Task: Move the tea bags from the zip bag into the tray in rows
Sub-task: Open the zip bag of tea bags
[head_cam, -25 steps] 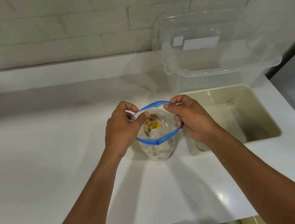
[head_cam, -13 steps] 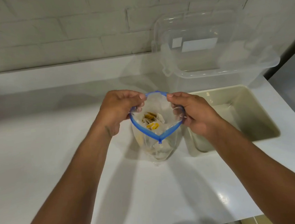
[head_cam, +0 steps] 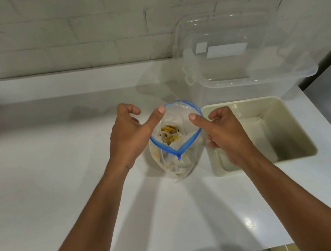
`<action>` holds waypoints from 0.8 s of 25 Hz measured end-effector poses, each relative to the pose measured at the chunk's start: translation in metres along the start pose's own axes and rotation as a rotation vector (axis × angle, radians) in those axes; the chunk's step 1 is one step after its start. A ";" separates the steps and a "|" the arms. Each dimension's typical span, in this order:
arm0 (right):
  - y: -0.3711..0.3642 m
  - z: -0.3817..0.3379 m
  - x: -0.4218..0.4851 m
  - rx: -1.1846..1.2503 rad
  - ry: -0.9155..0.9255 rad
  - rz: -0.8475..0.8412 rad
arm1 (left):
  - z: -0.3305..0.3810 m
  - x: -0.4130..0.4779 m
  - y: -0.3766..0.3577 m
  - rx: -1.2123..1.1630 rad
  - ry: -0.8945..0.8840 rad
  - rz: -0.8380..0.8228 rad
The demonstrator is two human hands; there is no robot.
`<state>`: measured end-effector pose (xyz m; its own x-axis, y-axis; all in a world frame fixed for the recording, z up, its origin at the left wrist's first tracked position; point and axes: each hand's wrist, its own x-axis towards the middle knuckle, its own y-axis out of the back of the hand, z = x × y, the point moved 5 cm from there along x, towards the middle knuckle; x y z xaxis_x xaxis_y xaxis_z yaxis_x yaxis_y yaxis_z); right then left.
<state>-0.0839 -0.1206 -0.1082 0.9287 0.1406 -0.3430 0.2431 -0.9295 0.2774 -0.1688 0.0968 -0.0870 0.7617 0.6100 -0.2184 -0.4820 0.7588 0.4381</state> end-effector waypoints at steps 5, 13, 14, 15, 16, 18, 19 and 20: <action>-0.014 0.008 -0.009 -0.032 -0.006 -0.050 | -0.012 -0.014 -0.004 0.101 -0.009 -0.003; -0.024 0.015 -0.011 0.240 -0.056 -0.104 | -0.035 -0.021 -0.020 -0.622 0.198 -0.076; -0.025 0.019 -0.012 0.388 -0.123 -0.147 | -0.042 -0.023 -0.024 -0.765 0.316 -0.110; -0.025 0.022 -0.012 0.544 -0.204 -0.189 | -0.048 -0.025 -0.028 -0.908 0.435 -0.141; -0.024 0.025 -0.013 0.689 -0.276 -0.222 | -0.051 -0.026 -0.030 -1.037 0.533 -0.167; -0.024 0.028 -0.015 0.938 -0.400 -0.251 | -0.055 -0.028 -0.032 -1.210 0.639 -0.184; -0.026 0.028 -0.017 1.037 -0.441 -0.259 | -0.055 -0.030 -0.033 -1.262 0.659 -0.191; -0.029 0.028 -0.019 1.096 -0.466 -0.265 | -0.054 -0.035 -0.036 -1.297 0.670 -0.207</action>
<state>-0.1163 -0.1054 -0.1351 0.6422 0.4429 -0.6257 -0.1647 -0.7174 -0.6769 -0.2012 0.0608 -0.1425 0.7000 0.1834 -0.6902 -0.7091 0.2927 -0.6414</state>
